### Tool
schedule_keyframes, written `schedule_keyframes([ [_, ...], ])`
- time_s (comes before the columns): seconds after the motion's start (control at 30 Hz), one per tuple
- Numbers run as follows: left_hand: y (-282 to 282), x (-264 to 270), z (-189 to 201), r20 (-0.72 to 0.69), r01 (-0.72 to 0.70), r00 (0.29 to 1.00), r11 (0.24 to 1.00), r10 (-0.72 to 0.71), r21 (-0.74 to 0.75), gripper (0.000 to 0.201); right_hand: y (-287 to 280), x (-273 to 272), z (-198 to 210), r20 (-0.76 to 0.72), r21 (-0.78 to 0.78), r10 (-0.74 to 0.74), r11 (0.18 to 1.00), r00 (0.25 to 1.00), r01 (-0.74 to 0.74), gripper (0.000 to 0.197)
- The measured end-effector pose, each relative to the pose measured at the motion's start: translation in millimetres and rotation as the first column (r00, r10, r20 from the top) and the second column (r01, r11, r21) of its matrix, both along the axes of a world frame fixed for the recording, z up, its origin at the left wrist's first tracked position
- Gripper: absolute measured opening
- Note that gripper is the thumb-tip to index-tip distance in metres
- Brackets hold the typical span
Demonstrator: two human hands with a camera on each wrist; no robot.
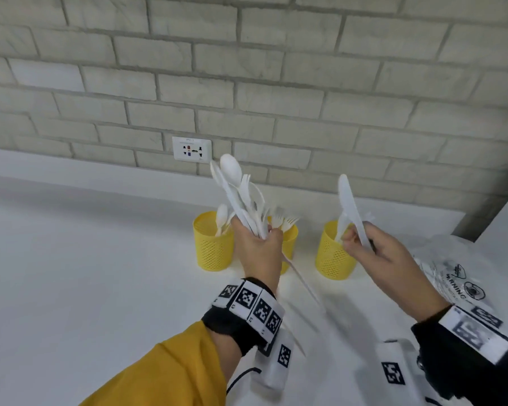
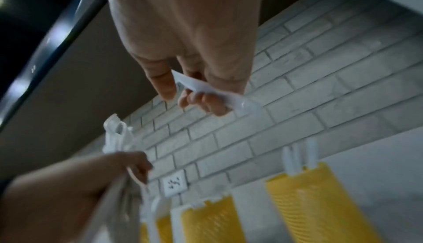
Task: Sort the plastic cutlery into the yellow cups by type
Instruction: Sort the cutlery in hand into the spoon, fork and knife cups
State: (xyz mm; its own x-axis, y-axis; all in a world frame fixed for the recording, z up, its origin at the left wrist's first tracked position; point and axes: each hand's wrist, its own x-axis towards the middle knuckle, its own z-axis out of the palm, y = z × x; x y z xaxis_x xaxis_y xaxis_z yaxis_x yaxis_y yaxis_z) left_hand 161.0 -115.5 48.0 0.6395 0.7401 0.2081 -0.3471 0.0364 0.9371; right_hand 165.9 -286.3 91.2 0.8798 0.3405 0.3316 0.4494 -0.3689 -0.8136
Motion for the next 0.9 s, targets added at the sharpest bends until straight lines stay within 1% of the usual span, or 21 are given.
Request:
schedule_keyframes([
  [0.07,-9.6,-2.2,-2.4,-0.032,0.020,0.999,0.995,-0.017,0.094,0.039,24.5,-4.9,19.4,0.083,0.097,0.032,0.994,0.996,-0.040,0.015],
  [0.13,-19.8,-4.6,-3.5,-0.036,0.038,0.999,0.987,-0.033,0.156,0.040,48.3,-8.9,35.7,0.147,0.153,0.073,0.984,0.986,-0.096,0.010],
  [0.2,-27.6,-5.9,-4.7,-0.028,0.076,0.997,0.978,-0.072,0.196,0.041,69.0,-8.3,47.6,0.237,0.126,0.063,0.987,0.969,-0.095,0.004],
  [0.27,-31.8,-6.7,-4.1,-0.036,0.122,0.993,0.964,-0.116,0.235,0.045,82.3,-1.5,55.8,0.308,0.052,-0.013,0.999,0.951,-0.003,0.017],
  [0.3,-32.2,-6.5,-3.8,-0.039,0.127,0.992,0.958,-0.121,0.256,0.046,86.5,2.4,59.6,0.317,0.000,-0.045,0.999,0.947,0.047,0.022],
  [0.37,-31.7,-6.2,-1.2,-0.048,0.122,0.992,0.948,-0.113,0.294,0.050,89.9,8.0,67.6,0.312,-0.104,-0.067,0.989,0.948,0.104,0.027],
  [0.47,-31.7,-6.6,0.0,-0.071,0.141,0.990,0.933,-0.124,0.332,0.052,91.7,14.8,72.5,0.279,-0.207,-0.035,0.974,0.960,0.095,0.028],
  [0.57,-31.4,-6.5,-4.4,-0.106,0.153,0.987,0.916,-0.122,0.371,0.052,89.4,20.2,73.0,0.214,-0.157,-0.052,0.984,0.975,0.086,0.026],
  [0.63,-30.2,-5.2,-8.9,-0.133,0.162,0.984,0.900,-0.117,0.406,0.050,85.2,23.0,77.1,0.203,-0.116,-0.083,0.987,0.976,0.108,0.027],
  [0.7,-30.0,-4.3,-14.9,-0.156,0.165,0.982,0.893,-0.109,0.418,0.050,80.2,26.0,83.2,0.217,-0.094,-0.099,0.988,0.971,0.122,0.040],
  [0.73,-30.2,-4.1,-18.1,-0.160,0.165,0.981,0.893,-0.107,0.419,0.049,78.6,27.3,86.2,0.209,-0.083,-0.096,0.990,0.973,0.116,0.042],
  [0.83,-31.7,-4.0,-25.0,-0.162,0.170,0.980,0.900,-0.113,0.400,0.046,76.4,28.0,89.0,0.189,-0.070,-0.062,0.995,0.980,0.076,0.029],
  [0.9,-31.0,-3.6,-25.8,-0.158,0.167,0.981,0.903,-0.113,0.395,0.044,75.3,28.5,89.9,0.219,-0.018,-0.084,0.996,0.972,0.090,0.024],
])
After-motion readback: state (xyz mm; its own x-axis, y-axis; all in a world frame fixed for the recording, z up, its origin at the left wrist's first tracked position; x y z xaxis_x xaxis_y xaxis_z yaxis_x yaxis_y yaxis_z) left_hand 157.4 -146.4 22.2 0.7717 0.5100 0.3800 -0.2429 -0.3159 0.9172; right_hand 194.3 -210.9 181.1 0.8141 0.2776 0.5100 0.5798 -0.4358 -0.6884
